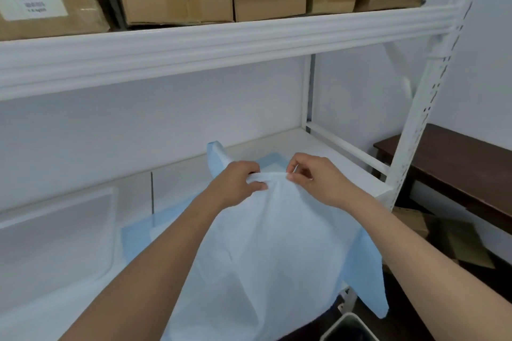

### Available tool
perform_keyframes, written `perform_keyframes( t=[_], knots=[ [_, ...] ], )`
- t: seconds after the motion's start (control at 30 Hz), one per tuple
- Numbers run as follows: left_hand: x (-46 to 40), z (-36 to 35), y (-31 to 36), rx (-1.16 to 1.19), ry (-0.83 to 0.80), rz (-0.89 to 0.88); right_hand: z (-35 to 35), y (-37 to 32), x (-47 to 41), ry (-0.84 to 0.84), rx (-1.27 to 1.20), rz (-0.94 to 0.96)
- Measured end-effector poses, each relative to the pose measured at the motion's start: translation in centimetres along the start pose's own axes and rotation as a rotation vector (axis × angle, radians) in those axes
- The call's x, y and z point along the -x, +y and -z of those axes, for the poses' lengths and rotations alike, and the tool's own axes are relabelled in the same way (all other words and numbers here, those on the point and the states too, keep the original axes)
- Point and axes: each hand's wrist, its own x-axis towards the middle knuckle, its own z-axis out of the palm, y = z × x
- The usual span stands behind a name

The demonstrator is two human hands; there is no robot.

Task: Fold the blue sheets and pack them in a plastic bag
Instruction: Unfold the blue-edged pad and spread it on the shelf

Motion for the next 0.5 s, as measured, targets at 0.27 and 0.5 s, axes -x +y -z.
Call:
perform_keyframes(
  t=[0.27,0.5],
  knots=[
    [0.9,1.2,0.9,-0.074,0.209,0.184,1.1,5.0,0.2,0.334,0.174,-0.377],
    [0.0,1.3,2.9,-0.078,0.194,0.127,3.3,5.7,0.8,0.036,-0.054,-0.642]
  ],
)
